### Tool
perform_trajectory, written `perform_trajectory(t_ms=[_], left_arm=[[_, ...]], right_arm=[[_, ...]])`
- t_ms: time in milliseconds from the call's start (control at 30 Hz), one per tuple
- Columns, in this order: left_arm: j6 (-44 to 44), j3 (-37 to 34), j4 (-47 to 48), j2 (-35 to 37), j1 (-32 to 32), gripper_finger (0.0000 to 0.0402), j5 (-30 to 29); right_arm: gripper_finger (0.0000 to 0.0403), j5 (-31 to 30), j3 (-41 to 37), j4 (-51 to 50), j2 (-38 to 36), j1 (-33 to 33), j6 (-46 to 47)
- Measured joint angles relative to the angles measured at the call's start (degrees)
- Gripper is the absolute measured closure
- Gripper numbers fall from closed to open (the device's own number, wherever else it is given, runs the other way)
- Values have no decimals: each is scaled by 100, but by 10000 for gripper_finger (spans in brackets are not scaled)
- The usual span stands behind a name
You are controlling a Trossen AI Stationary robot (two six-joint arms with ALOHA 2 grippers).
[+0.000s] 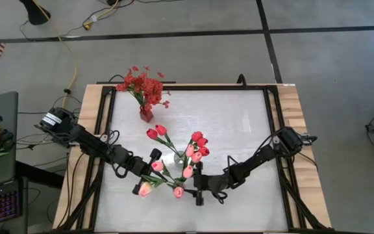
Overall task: Sort flowers into vase by color
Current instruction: Put the pink flower into the purple vase
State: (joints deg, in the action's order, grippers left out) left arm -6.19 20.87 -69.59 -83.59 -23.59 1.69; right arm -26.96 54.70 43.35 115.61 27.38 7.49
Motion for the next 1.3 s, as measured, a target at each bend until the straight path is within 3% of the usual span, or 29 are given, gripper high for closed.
perform_trajectory(t_ms=[600,1000,1300], left_arm=[[152,5,393,0,2,401,-4],[166,528,1812,0,30,401,-111],[420,587,2122,8,153,401,-92]], right_arm=[[138,-2,0,2,0,-27,-43],[138,-4,0,4,0,-27,-43],[138,-4,0,2,0,-27,-44]])
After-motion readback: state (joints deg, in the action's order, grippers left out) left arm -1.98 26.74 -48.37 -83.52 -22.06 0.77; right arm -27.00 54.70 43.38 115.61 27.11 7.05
